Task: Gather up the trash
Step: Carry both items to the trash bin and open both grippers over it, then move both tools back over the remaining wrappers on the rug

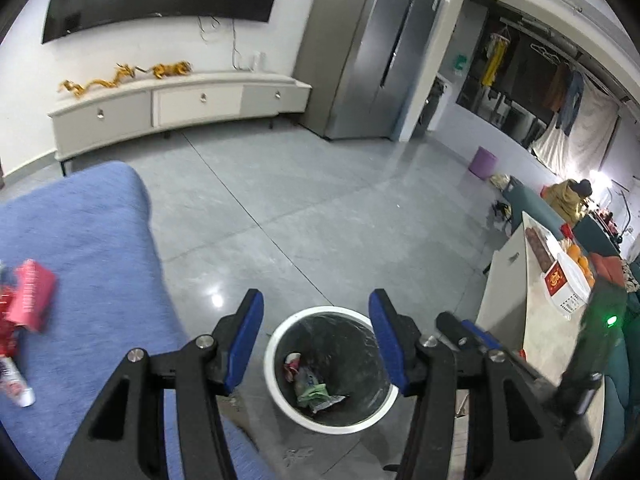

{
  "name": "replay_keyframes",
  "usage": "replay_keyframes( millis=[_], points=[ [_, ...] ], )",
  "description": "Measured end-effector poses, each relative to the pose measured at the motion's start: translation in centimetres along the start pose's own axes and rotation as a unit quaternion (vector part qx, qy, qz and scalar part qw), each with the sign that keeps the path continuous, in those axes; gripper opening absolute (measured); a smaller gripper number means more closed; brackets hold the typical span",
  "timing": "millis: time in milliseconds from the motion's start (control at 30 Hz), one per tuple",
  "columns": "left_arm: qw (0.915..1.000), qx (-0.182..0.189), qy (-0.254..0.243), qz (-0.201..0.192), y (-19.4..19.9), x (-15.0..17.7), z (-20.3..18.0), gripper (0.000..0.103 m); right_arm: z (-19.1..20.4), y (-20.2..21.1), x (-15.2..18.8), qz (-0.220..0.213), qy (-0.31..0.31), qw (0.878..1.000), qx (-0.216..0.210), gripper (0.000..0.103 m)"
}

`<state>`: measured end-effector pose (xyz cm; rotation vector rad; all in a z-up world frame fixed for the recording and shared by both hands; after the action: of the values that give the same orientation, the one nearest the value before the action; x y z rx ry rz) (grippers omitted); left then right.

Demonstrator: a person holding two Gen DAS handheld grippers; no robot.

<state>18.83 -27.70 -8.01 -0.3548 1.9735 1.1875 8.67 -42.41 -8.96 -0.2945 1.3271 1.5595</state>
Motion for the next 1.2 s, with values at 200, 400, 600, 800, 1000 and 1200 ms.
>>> replay_keyframes(
  millis=[200, 400, 600, 800, 1000, 1200],
  points=[
    [0.9985, -0.035, 0.014, -0.041, 6.6, -1.0, 3.8, 0.053, 5.9, 4.6, -1.8, -0.042, 0.025, 0.998, -0.040, 0.040],
    [0.9933, -0.071, 0.041, -0.082, 13.0, -1.6, 9.1, 0.053, 11.5, 8.1, -1.9, -0.061, 0.048, 0.994, -0.082, 0.042],
    [0.9850, -0.103, 0.068, -0.121, 19.1, -1.2, 13.4, 0.055, 17.6, 11.9, -1.1, -0.074, 0.081, 0.986, -0.122, 0.043],
    [0.9750, -0.127, 0.098, -0.154, 25.0, -0.1, 17.3, 0.063, 22.9, 14.9, 0.7, -0.077, 0.117, 0.977, -0.158, 0.046],
    [0.9635, -0.155, 0.122, -0.181, 30.5, 1.1, 21.5, 0.064, 27.8, 17.1, 3.0, -0.071, 0.150, 0.967, -0.194, 0.048],
    [0.9503, -0.193, 0.142, -0.199, 34.9, 2.4, 26.7, 0.064, 31.4, 17.3, 4.4, -0.066, 0.171, 0.959, -0.218, 0.052]
  ],
)
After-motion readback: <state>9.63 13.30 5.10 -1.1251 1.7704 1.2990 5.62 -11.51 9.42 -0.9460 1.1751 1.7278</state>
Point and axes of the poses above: each gripper's, at about its wrist camera, not at the fingertips, and y roughly against the way its jaws point, z to its left, x to its underside, the point moved 10 cm from there along -y, roughly the way its jaws point, and after that the axes turned 2 degrees about -z, right-handed, at the moved point
